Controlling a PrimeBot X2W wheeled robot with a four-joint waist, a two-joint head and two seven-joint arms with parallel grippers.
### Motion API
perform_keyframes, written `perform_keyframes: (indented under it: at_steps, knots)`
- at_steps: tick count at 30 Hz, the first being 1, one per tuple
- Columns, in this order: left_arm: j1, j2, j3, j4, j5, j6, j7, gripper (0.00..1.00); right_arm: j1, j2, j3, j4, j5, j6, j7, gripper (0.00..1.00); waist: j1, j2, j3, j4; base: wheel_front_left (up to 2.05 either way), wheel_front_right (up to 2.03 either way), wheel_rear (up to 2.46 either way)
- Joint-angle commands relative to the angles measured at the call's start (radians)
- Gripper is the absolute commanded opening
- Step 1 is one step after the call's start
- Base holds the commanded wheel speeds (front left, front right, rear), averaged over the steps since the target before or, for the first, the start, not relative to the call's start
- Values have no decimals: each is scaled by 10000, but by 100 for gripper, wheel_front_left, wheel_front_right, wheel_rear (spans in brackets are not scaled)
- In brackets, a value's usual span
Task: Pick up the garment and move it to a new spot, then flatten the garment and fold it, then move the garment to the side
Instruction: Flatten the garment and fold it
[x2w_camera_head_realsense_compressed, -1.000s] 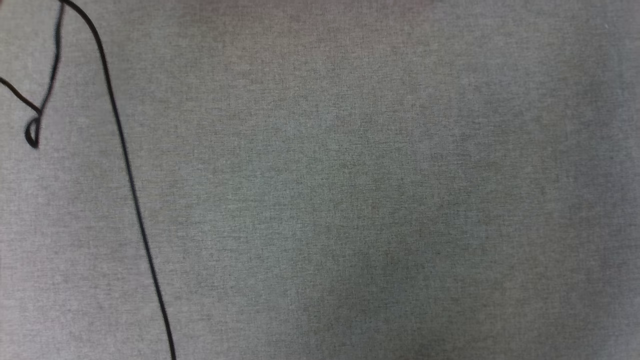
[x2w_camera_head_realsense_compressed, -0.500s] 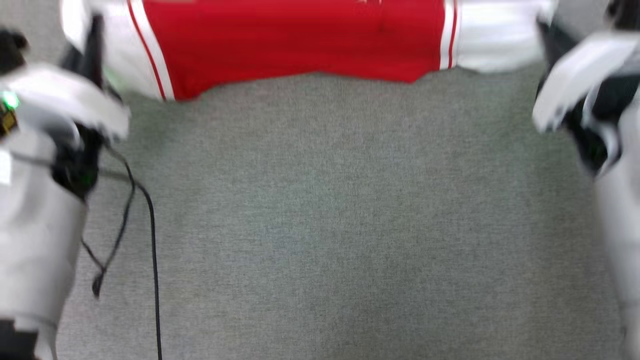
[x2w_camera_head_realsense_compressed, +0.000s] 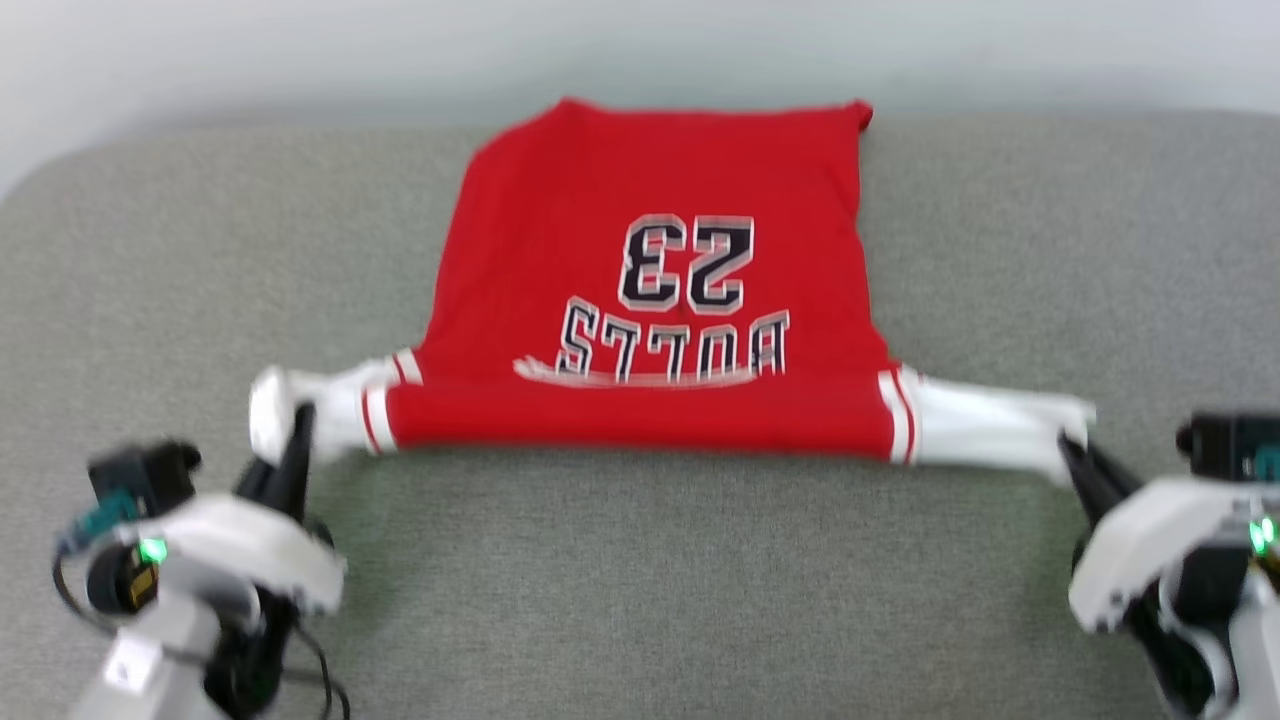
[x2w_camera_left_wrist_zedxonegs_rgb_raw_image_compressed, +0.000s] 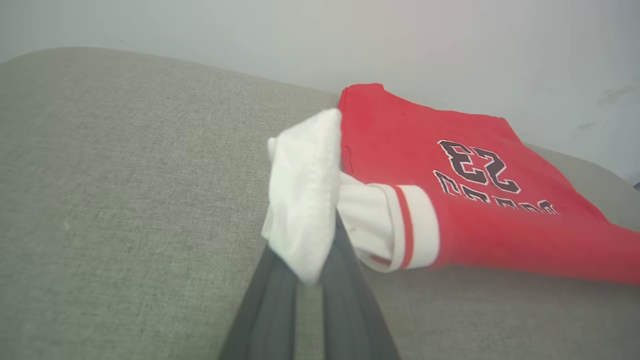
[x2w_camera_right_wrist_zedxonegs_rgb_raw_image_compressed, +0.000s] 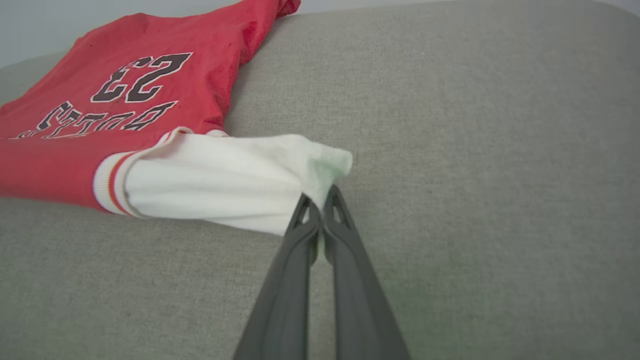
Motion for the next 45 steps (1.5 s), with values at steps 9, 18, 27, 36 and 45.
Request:
perform_keyframes:
  at_steps: [9, 18, 27, 36, 45]
  knots:
    - [3526, 320, 23, -2668, -318, 1309, 399, 0, 3795, 1047, -937, -2326, -443, -19, 1303, 0, 3, 0, -1301, 192, 0, 0, 0]
    - [5351, 613, -4, -5006, -284, 2383, 730, 0, 5628, 1456, -914, -3231, -898, -19, 1972, 67, 3, 0, -1445, 331, 0, 0, 0]
    - [4742, 597, -240, -6222, 191, 2656, 856, 0, 2337, 1600, -1496, -2461, -528, -15, -780, 100, 3, 0, -637, 532, 0, 0, 0]
    - [3447, 309, -536, -6685, 621, 2336, 689, 0, -2139, 547, -1347, 440, -781, -13, -250, 100, 3, 0, 917, 1313, 0, 0, 0]
    - [2396, -129, -876, -6617, 925, 1873, 427, 0, -5891, -316, -532, 2892, -701, -15, 3196, 100, 3, 0, 2304, 2089, 0, 0, 0]
